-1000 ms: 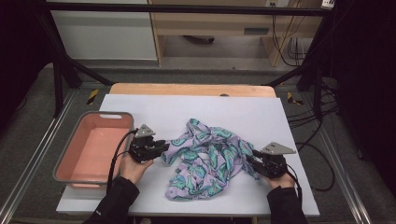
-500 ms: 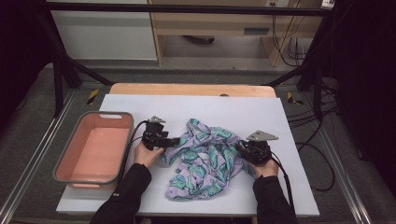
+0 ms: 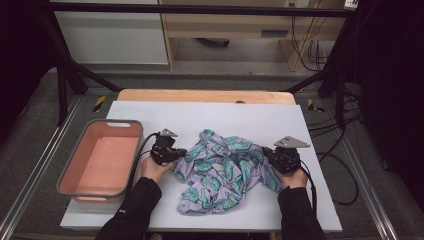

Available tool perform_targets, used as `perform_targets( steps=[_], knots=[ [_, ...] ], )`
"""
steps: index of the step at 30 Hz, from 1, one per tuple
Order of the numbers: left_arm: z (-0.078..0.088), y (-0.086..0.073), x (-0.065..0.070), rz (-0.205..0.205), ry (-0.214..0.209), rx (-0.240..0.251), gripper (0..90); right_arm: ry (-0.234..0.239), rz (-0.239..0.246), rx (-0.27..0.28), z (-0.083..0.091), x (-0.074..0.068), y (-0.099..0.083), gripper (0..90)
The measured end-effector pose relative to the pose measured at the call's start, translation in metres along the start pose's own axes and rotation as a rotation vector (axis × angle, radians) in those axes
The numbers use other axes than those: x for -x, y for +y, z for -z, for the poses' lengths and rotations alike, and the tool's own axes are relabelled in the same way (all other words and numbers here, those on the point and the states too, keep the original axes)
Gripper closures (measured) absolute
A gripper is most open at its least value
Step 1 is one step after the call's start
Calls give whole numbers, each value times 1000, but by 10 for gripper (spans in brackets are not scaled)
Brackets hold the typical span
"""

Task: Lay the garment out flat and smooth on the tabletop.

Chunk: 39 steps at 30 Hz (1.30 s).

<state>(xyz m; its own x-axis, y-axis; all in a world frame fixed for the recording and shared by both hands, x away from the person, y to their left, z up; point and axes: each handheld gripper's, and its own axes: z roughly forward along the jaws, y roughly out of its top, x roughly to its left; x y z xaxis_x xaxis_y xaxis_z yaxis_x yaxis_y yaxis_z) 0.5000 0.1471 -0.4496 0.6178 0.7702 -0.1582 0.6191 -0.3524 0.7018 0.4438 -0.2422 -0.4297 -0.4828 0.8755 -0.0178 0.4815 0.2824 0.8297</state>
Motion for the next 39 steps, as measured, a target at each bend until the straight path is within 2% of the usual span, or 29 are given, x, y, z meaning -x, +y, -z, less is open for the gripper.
perform_targets(
  steps=[2, 4, 7, 9, 11, 12, 13, 14, 15, 16, 17, 19, 22, 26, 28, 35, 37, 39],
  knots=[
    [13, 9, 0, -5, 49, 47, 888, -10, 7, 20, 0, 2, 6, 897],
    [27, 23, 0, -10, 80, 98, 889, -17, 3, 40, 1, 6, 16, 898],
    [51, 47, -2, -28, 161, 164, 888, -40, 5, 72, -3, 13, 36, 898],
    [63, 64, -9, 2, 183, 194, 888, -72, 3, 91, -8, 19, 52, 898],
    [68, 77, -18, 27, 199, 221, 885, -104, -27, 112, -17, 28, 68, 897],
    [67, 80, -22, 55, 188, 226, 876, -131, -34, 125, -23, 31, 74, 889],
    [65, 81, -25, 86, 167, 234, 853, -154, -42, 126, -30, 34, 78, 826],
    [63, 80, -26, 108, 150, 241, 755, -164, -61, 130, -36, 35, 79, 696],
    [60, 77, -24, 111, 135, 245, 647, -159, -90, 122, -41, 35, 78, 644],
    [57, 73, -22, 97, 120, 244, 596, -135, -102, 106, -45, 34, 75, 635],
    [54, 68, -19, 83, 121, 236, 540, -118, -89, 89, -47, 30, 72, 583],
    [48, 59, -12, 56, 118, 208, 418, -116, -47, 79, -48, 22, 62, 520],
    [41, 43, -3, 49, 61, 176, 287, -69, -35, 90, -41, 12, 52, 410],
    [37, 24, 9, 42, 2, 157, 194, 8, -61, 110, -27, 2, 43, 218],
    [35, 16, 16, 21, 3, 141, 140, 26, -70, 101, -20, -3, 38, 148],
    [26, -12, 35, -34, -45, 74, 108, 53, -68, 77, -2, -15, 14, 132],
    [22, -19, 39, -42, -70, 52, 123, 88, -72, 49, 0, -18, 6, 165],
    [16, -24, 41, -45, -93, 42, 171, 92, -74, 27, 1, -22, -3, 164]
  ],
)
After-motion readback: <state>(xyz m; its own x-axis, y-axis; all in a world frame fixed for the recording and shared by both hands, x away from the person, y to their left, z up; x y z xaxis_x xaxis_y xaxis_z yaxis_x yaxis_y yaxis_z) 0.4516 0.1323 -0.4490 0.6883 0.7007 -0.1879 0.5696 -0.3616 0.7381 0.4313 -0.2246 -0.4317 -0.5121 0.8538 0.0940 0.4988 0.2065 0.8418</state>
